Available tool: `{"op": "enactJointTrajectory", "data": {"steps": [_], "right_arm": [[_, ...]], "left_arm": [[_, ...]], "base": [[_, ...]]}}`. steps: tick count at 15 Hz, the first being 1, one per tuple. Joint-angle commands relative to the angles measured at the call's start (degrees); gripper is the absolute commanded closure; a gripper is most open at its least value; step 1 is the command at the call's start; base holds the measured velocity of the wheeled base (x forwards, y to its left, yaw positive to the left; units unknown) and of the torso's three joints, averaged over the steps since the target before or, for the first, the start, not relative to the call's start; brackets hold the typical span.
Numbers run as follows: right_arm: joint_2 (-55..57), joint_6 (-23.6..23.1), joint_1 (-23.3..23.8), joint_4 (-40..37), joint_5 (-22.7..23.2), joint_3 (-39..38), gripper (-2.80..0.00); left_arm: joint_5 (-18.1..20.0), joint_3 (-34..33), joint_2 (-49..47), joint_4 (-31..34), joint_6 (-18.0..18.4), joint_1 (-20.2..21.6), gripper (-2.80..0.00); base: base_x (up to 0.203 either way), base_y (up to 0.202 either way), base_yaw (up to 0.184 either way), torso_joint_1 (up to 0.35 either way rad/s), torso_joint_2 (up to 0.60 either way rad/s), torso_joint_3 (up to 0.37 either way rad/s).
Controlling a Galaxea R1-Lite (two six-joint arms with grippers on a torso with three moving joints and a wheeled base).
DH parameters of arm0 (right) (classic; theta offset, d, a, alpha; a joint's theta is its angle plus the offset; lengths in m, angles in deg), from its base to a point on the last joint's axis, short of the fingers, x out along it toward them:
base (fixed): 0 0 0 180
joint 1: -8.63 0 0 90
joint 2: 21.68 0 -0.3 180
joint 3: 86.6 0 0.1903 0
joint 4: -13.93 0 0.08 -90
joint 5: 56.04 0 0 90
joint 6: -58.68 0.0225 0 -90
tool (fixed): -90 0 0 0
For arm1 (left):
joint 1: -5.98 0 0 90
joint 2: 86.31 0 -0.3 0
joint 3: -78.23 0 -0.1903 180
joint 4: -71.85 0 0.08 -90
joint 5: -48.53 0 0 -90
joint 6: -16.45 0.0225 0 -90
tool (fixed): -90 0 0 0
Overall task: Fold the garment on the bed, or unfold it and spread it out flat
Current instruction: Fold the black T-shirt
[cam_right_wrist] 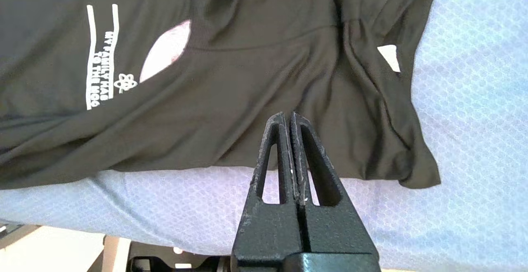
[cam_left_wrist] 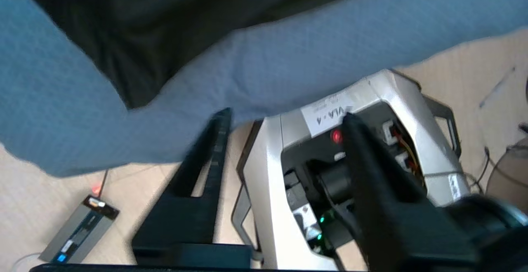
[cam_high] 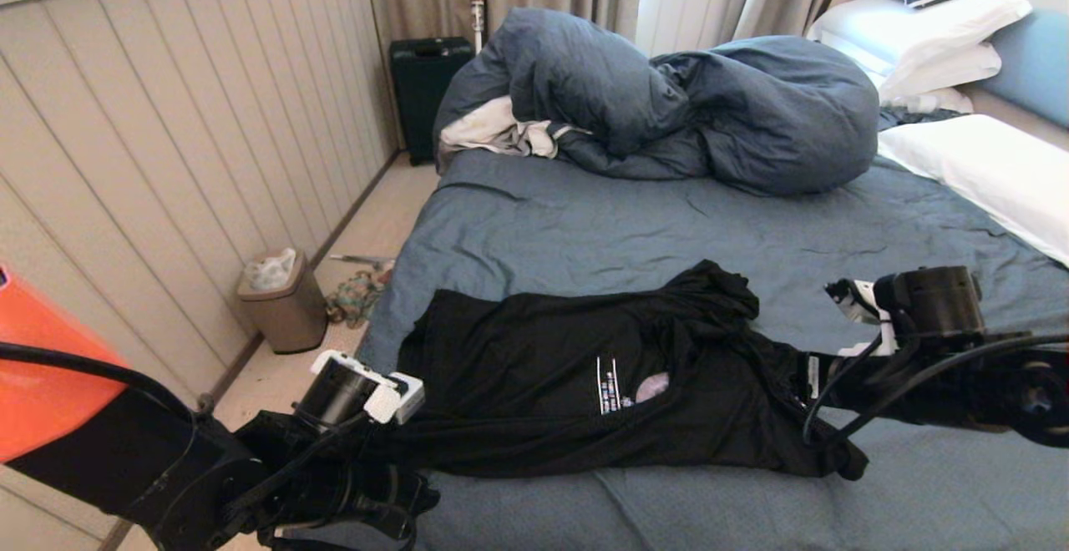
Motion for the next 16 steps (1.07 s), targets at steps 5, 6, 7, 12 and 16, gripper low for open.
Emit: {"op": "enactJointTrajectory", "data": {"steps": [5, 6, 7, 12, 16], "right_arm": [[0.9, 0.1, -0.1, 0.2, 0.0, -0.4, 0.0], [1.1, 0.1, -0.1, 0.2, 0.0, -0.3, 0.0], [1.4, 0.1, -0.1, 0.2, 0.0, -0.3, 0.0], [0.7, 0.1, -0.2, 0.2, 0.2, -0.8, 0.0], [0.8, 0.1, -0.2, 0.2, 0.7, -0.8, 0.0]], "left_arm": [[-0.3, 3.4, -5.8, -0.2, -2.9, -1.7, -2.8], [-0.6, 3.5, -6.7, -0.5, -2.8, -1.8, -2.8], [-1.7, 3.5, -7.4, -1.9, -2.8, -1.7, -2.8], [-5.2, 5.4, -12.7, -6.0, -3.7, 0.5, -2.8], [-5.5, 7.9, -14.2, -5.4, -3.8, 4.5, -2.8]], "base": [[0.0, 0.0, 0.0, 0.0, 0.0, 0.0], [0.0, 0.0, 0.0, 0.0, 0.0, 0.0], [0.0, 0.0, 0.0, 0.0, 0.0, 0.0], [0.0, 0.0, 0.0, 0.0, 0.0, 0.0], [0.0, 0.0, 0.0, 0.0, 0.0, 0.0]]}}
